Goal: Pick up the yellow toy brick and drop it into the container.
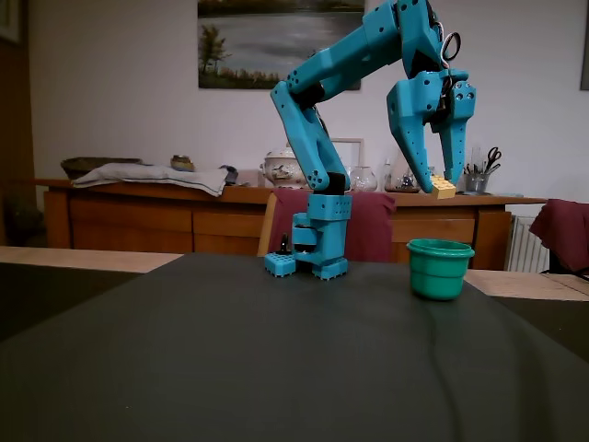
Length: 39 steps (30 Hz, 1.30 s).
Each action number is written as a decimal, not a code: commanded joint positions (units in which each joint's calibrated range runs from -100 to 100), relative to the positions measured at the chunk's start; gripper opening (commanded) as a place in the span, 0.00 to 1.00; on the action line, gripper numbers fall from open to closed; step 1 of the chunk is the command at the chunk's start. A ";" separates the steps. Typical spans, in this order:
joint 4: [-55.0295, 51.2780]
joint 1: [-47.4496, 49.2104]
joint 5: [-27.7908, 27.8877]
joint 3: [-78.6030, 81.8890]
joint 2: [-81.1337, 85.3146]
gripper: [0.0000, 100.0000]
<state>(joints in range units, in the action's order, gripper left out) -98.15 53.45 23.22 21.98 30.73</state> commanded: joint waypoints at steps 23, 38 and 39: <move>3.93 12.89 -3.82 3.57 -6.95 0.11; 7.21 -3.51 -3.72 -4.56 -5.85 0.00; 7.66 -8.00 -3.72 -7.35 -4.84 0.00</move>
<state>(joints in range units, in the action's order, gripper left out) -91.73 55.46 19.46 21.98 23.08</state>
